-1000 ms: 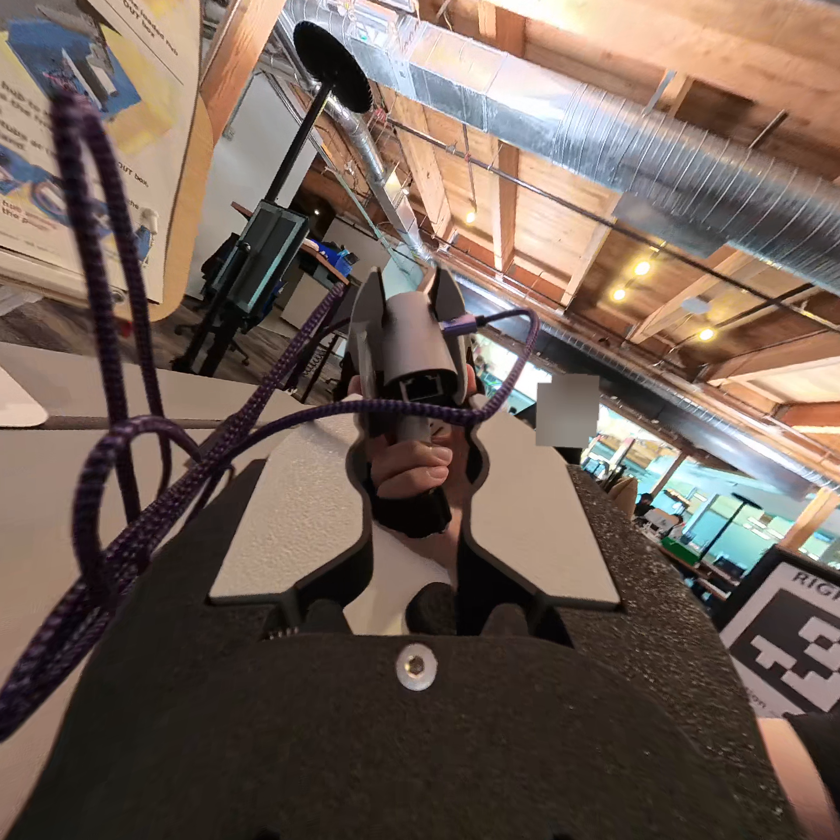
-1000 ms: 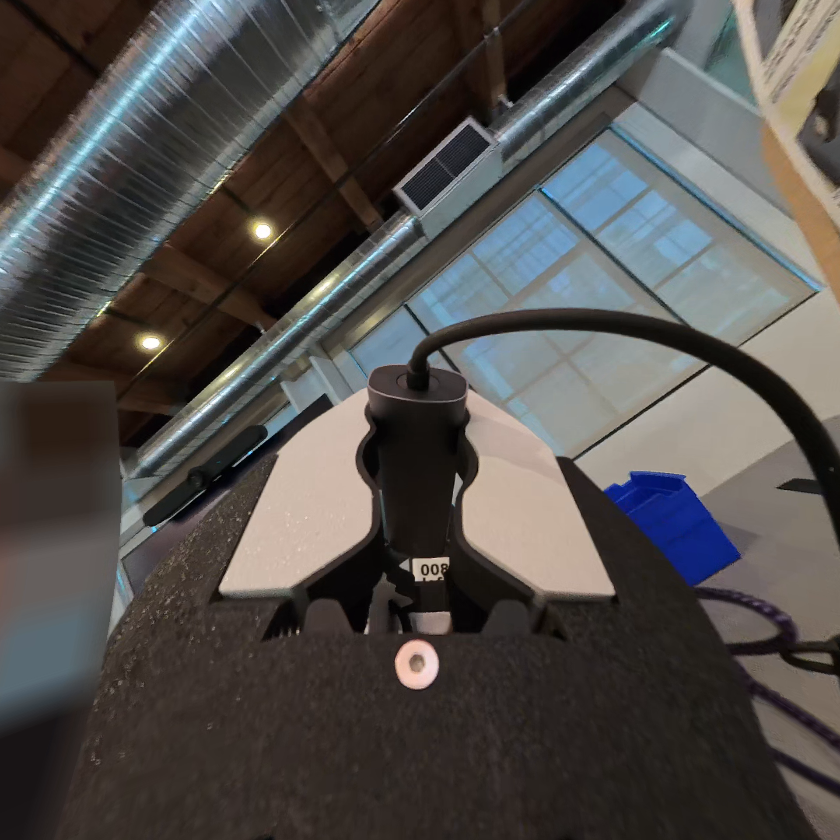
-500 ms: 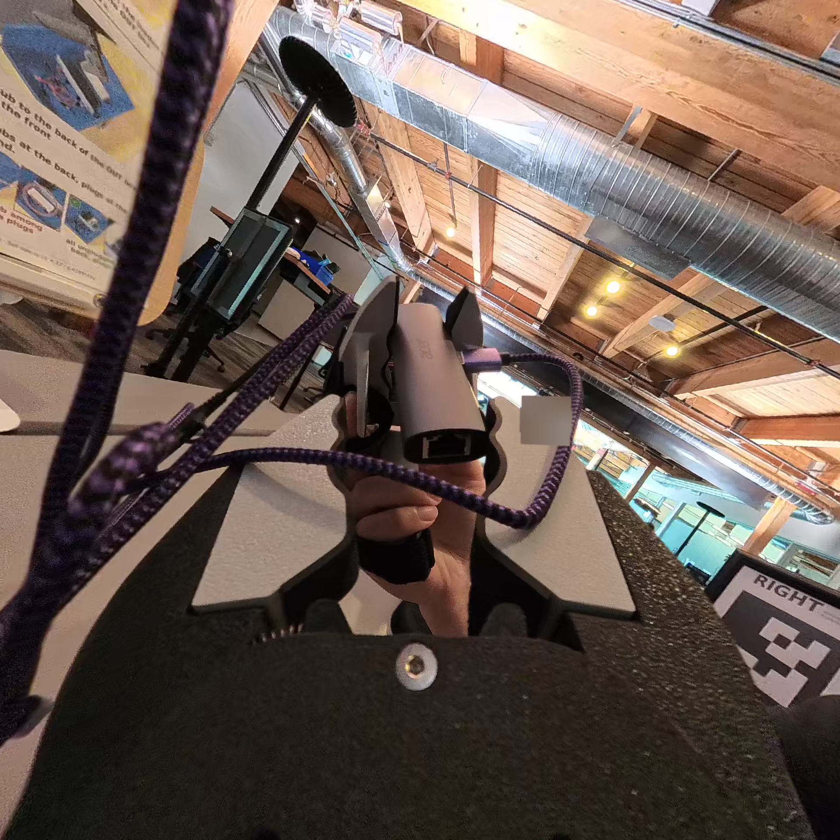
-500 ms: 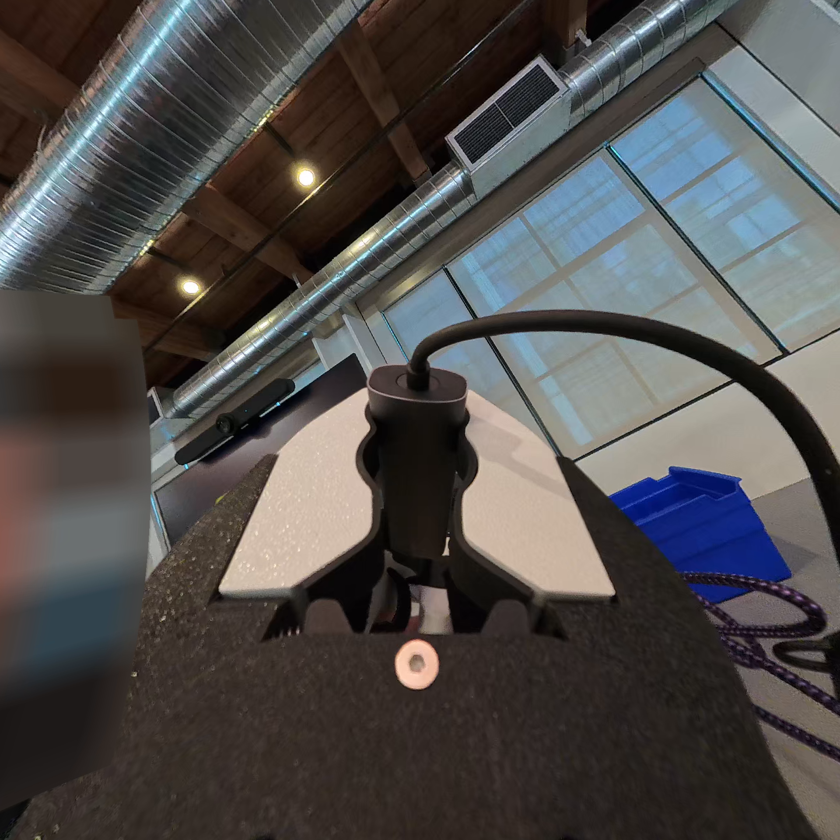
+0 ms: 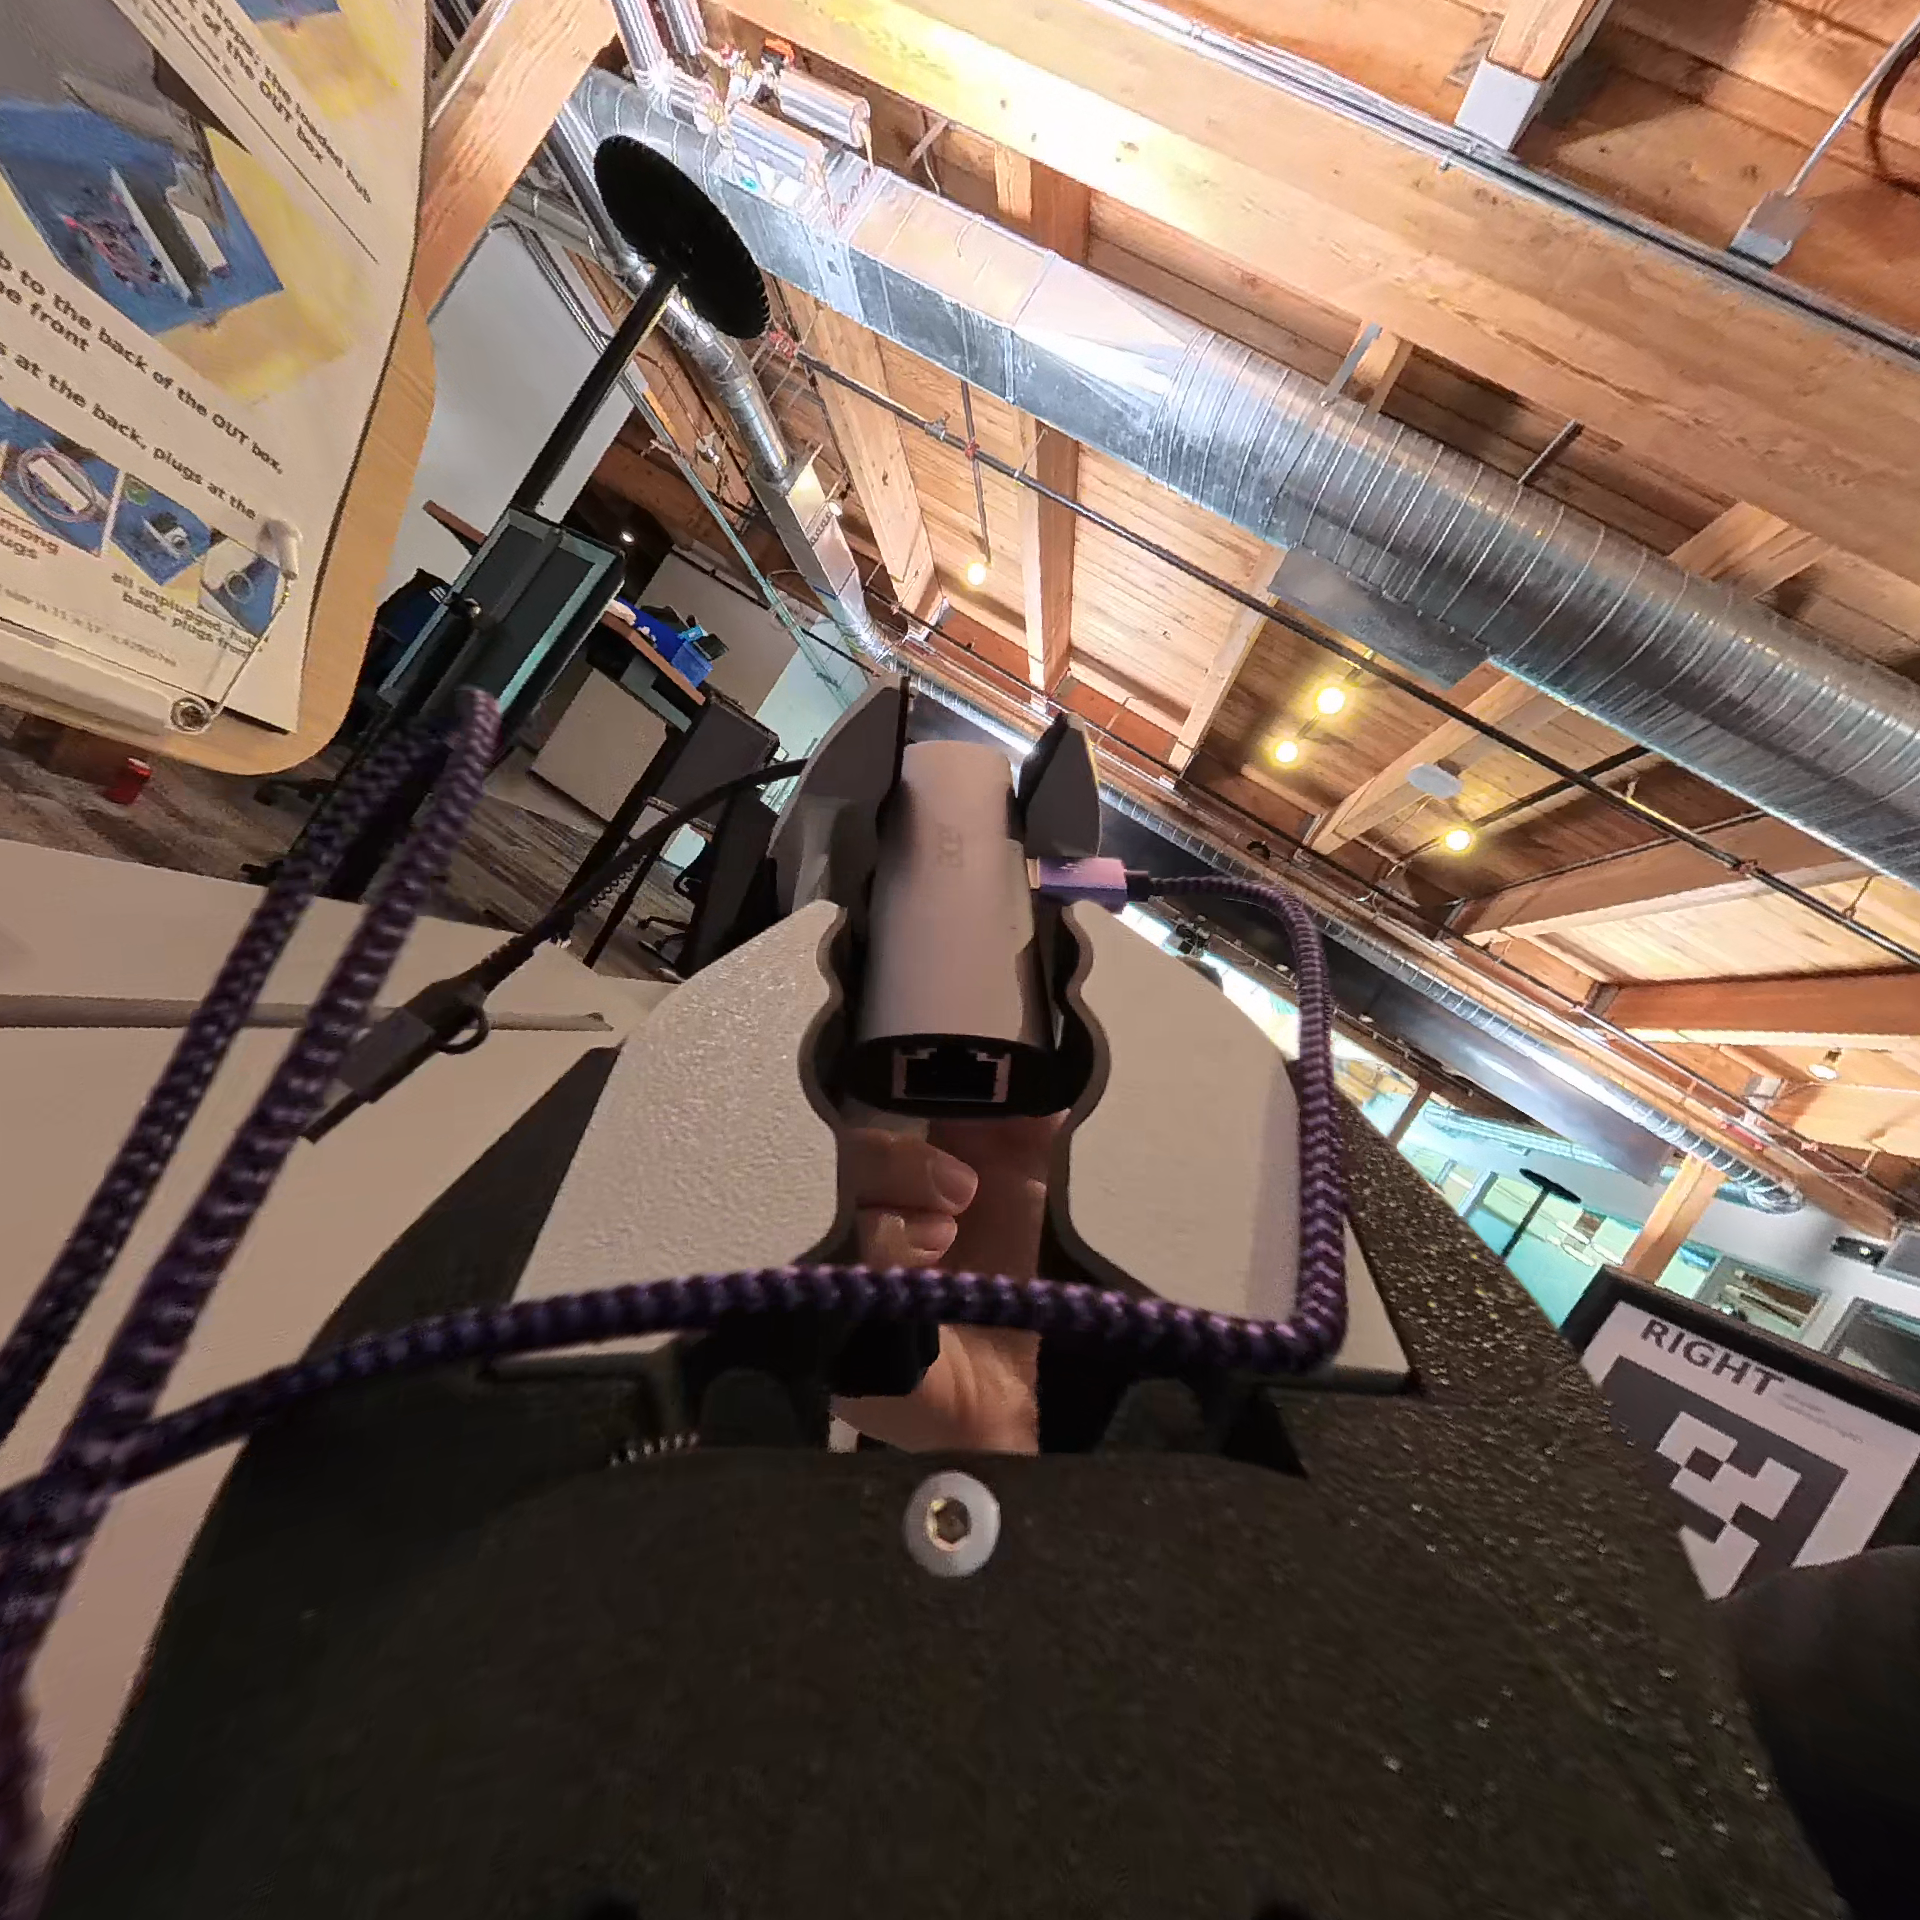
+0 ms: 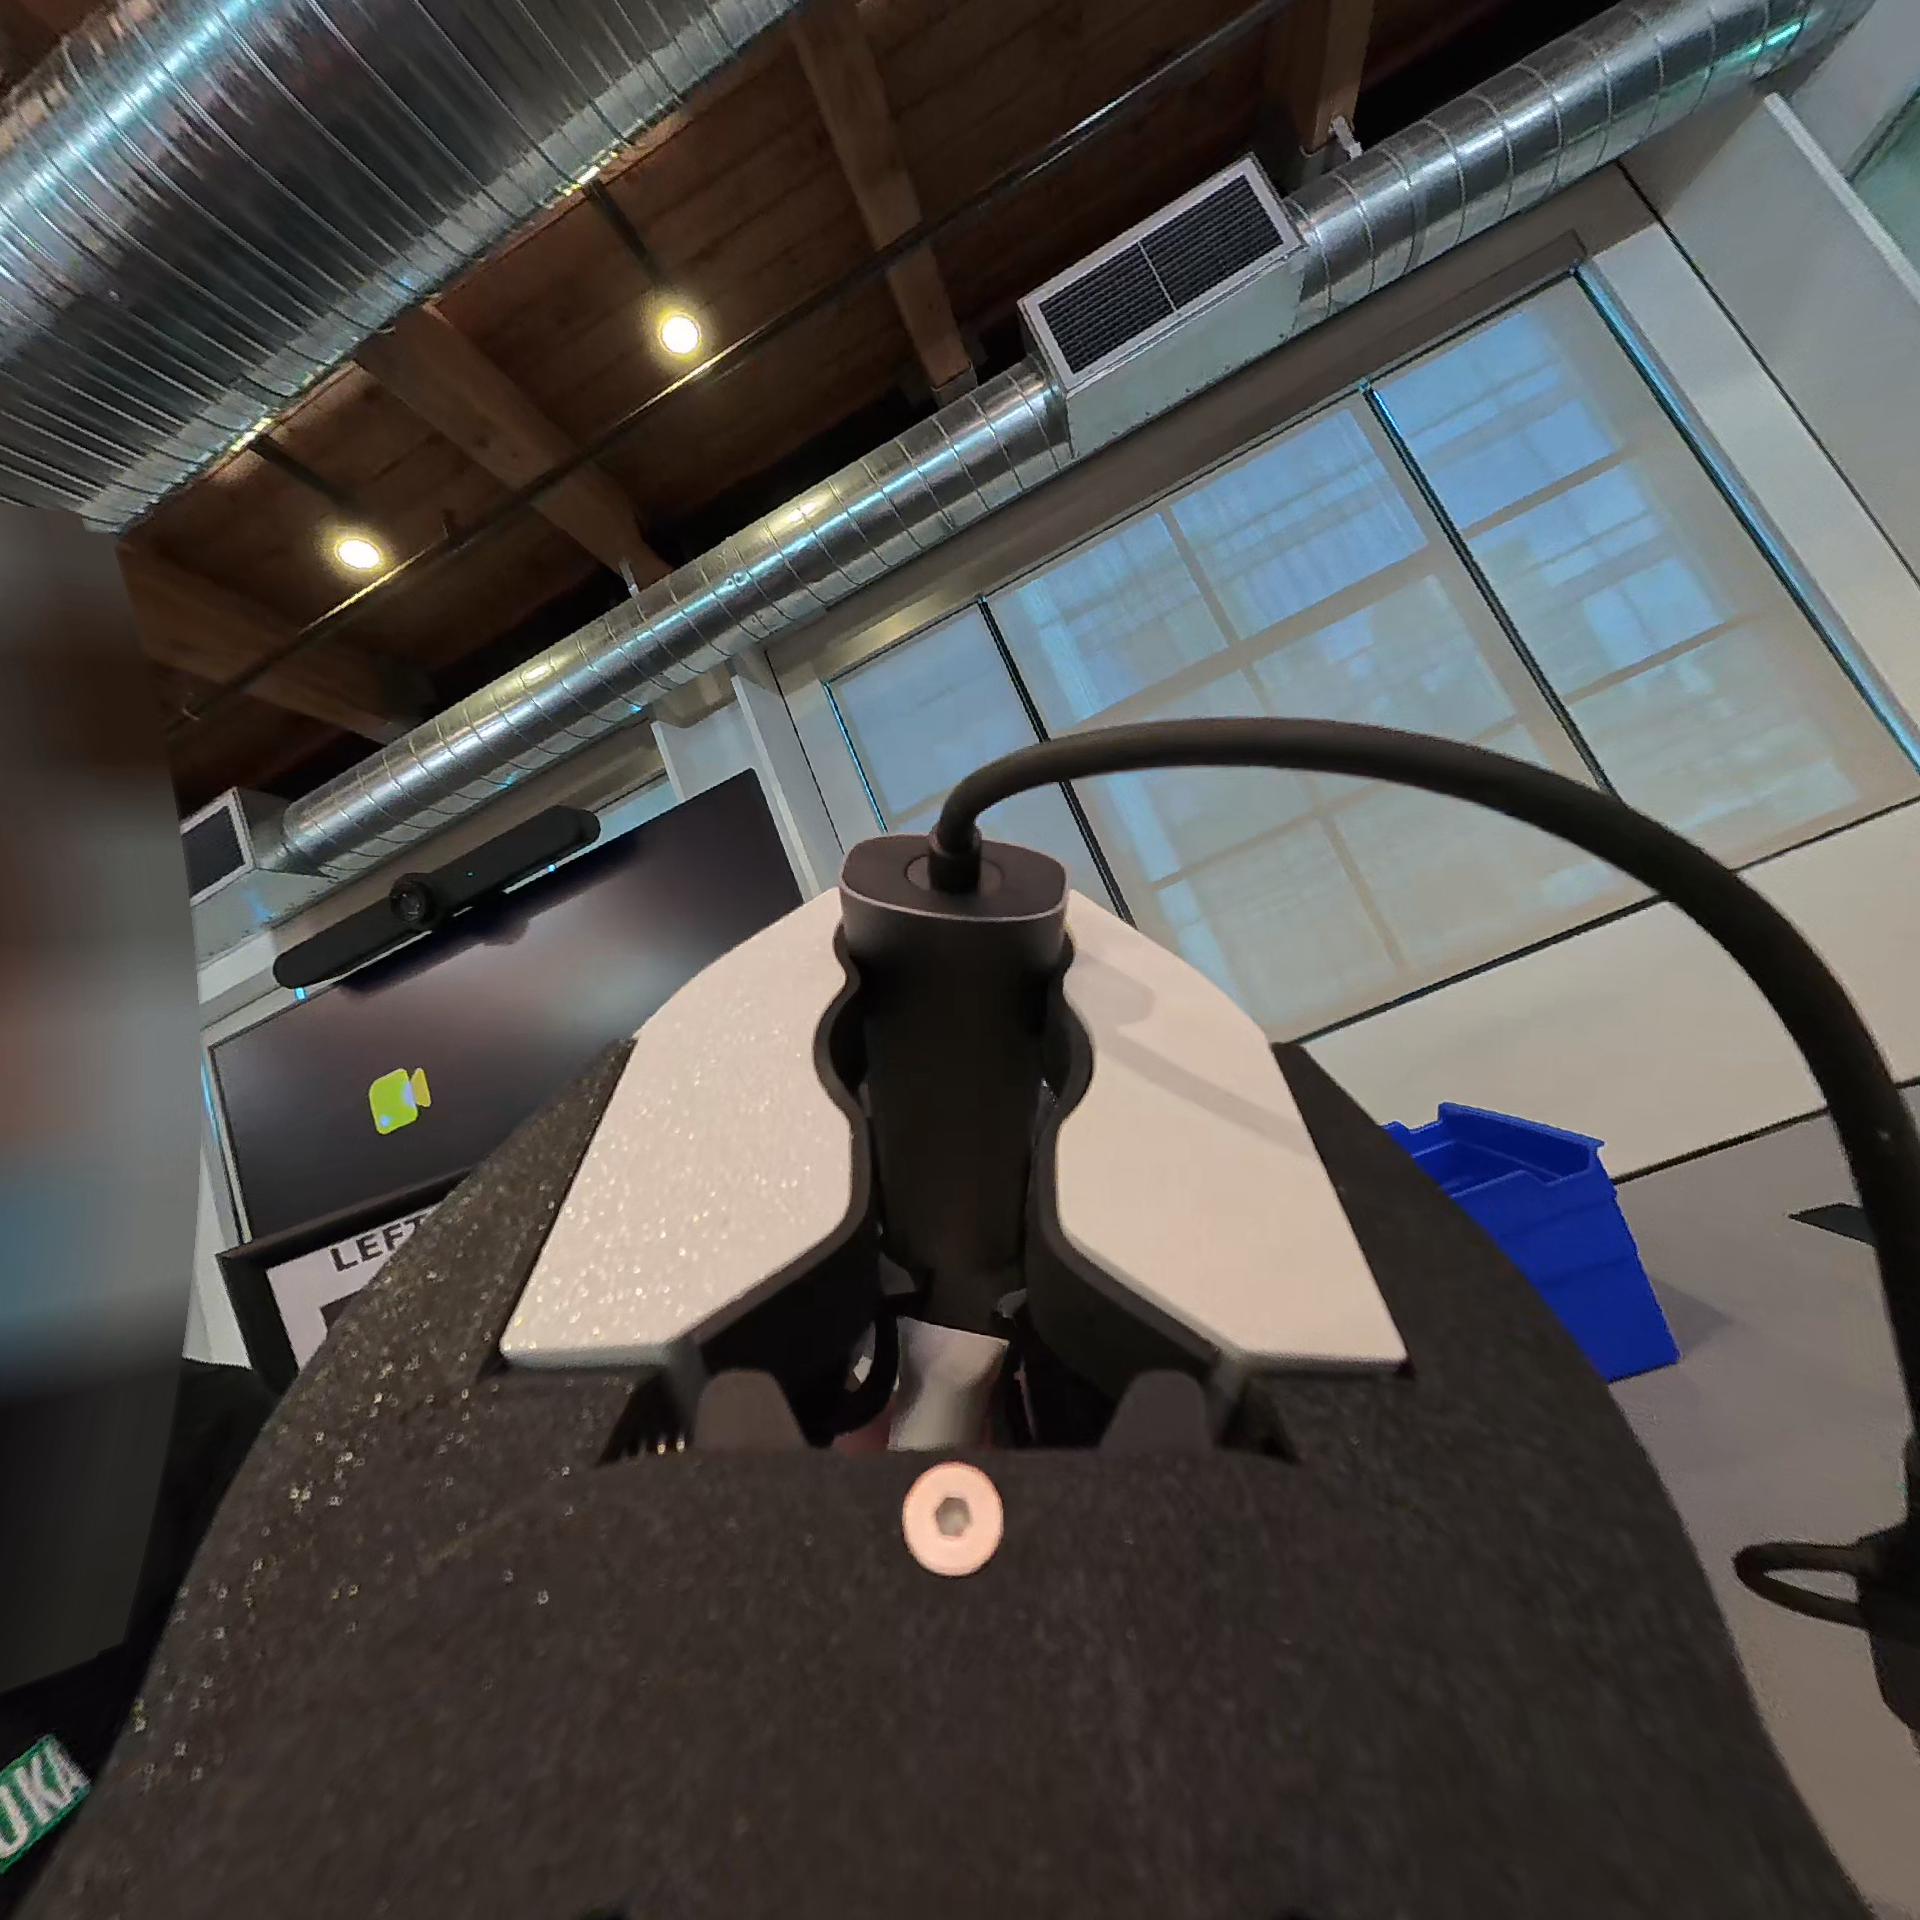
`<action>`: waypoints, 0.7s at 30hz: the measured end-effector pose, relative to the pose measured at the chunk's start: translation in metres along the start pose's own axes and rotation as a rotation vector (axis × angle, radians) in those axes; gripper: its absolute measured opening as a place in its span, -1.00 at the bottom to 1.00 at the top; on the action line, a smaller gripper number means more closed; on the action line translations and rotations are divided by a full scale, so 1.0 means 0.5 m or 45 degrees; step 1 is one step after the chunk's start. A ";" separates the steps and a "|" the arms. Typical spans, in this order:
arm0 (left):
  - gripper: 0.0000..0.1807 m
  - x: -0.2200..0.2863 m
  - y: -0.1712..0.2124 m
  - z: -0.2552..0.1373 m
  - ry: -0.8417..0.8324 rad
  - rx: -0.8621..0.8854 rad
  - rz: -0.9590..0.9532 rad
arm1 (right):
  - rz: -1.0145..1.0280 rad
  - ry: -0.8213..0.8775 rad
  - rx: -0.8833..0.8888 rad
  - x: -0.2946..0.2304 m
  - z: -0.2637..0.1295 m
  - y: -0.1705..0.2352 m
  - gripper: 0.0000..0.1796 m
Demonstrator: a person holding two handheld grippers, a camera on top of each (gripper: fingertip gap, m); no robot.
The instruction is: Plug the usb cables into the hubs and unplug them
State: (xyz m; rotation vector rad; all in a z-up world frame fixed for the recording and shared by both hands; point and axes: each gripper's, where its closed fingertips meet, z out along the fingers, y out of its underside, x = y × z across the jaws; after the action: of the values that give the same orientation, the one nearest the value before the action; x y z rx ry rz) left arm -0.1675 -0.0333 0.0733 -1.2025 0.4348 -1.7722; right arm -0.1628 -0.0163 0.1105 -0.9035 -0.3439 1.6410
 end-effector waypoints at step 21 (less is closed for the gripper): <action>-0.60 -0.017 0.001 -0.011 -0.029 -0.062 -0.018 | -0.125 -0.002 0.126 0.000 -0.008 0.009 -0.67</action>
State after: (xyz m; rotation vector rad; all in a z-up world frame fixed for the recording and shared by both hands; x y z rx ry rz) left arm -0.1710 -0.0274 0.0657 -1.2615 0.4596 -1.7674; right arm -0.1632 -0.0184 0.1048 -0.7991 -0.3010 1.5548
